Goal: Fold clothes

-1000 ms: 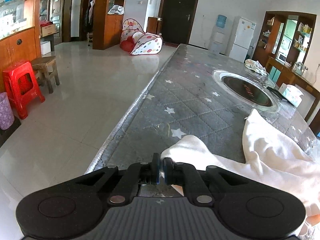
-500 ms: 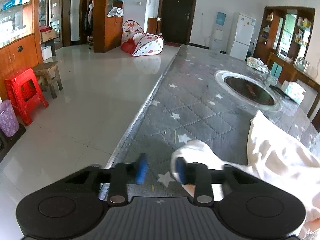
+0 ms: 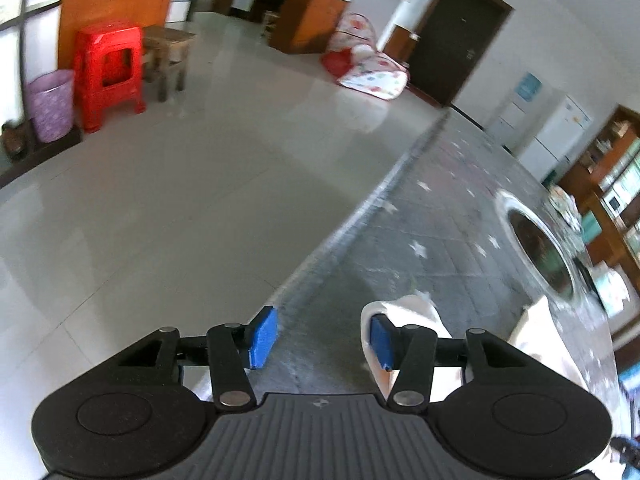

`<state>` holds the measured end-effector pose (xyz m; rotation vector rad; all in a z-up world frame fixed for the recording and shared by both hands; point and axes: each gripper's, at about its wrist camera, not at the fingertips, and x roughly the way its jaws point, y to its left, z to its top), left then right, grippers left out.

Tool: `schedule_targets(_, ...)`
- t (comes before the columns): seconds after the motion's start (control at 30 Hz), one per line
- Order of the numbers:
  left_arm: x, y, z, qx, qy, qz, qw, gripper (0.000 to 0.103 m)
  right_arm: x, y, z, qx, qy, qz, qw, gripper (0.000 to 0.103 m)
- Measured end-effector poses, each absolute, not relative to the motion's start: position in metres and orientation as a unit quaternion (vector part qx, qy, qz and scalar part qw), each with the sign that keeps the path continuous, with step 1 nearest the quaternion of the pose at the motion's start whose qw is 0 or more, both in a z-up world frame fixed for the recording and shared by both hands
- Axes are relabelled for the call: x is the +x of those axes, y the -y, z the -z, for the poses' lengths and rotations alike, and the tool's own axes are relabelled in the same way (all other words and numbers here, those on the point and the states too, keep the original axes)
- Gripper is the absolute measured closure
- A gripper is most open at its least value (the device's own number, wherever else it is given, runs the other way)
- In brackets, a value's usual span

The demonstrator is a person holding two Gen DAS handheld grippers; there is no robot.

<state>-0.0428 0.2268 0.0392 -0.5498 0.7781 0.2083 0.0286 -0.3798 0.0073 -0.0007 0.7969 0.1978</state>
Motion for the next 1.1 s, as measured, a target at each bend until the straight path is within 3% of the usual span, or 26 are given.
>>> schedule_targets(0.07, -0.044, -0.235, -0.036, -0.296, -0.374, -0.096, 0.873, 0.048, 0.032, 0.377, -0.004, 0.003, -0.39, -0.099, 0.916, 0.069)
schedule_targets(0.2, -0.042, -0.229, -0.038, -0.257, -0.384, -0.089, 0.882, 0.045, 0.038, 0.375, -0.001, 0.027, -0.392, -0.114, 0.912, 0.069)
schedule_targets(0.3, -0.04, -0.225, -0.04, -0.228, -0.392, -0.084, 0.888, 0.031, 0.043, 0.369, 0.001, 0.04, -0.396, -0.136, 0.907, 0.068)
schedule_targets(0.4, -0.038, -0.221, -0.041, -0.199, -0.398, -0.078, 0.892, 0.025, 0.051, 0.364, 0.006, 0.051, -0.403, -0.15, 0.901, 0.063)
schedule_targets(0.6, -0.042, -0.211, -0.037, -0.114, -0.422, -0.04, 0.898, 0.012, 0.062, 0.362, 0.013, 0.094, -0.405, -0.159, 0.896, 0.063)
schedule_targets(0.8, -0.051, -0.22, -0.028, -0.1, -0.431, -0.051, 0.895, 0.01, 0.065, 0.356, 0.016, 0.098, -0.414, -0.177, 0.888, 0.062)
schedule_targets(1.1, -0.063, -0.233, -0.03, -0.113, -0.42, -0.086, 0.896, 0.008, 0.055, 0.319, 0.018, 0.014, -0.404, -0.2, 0.893, 0.059)
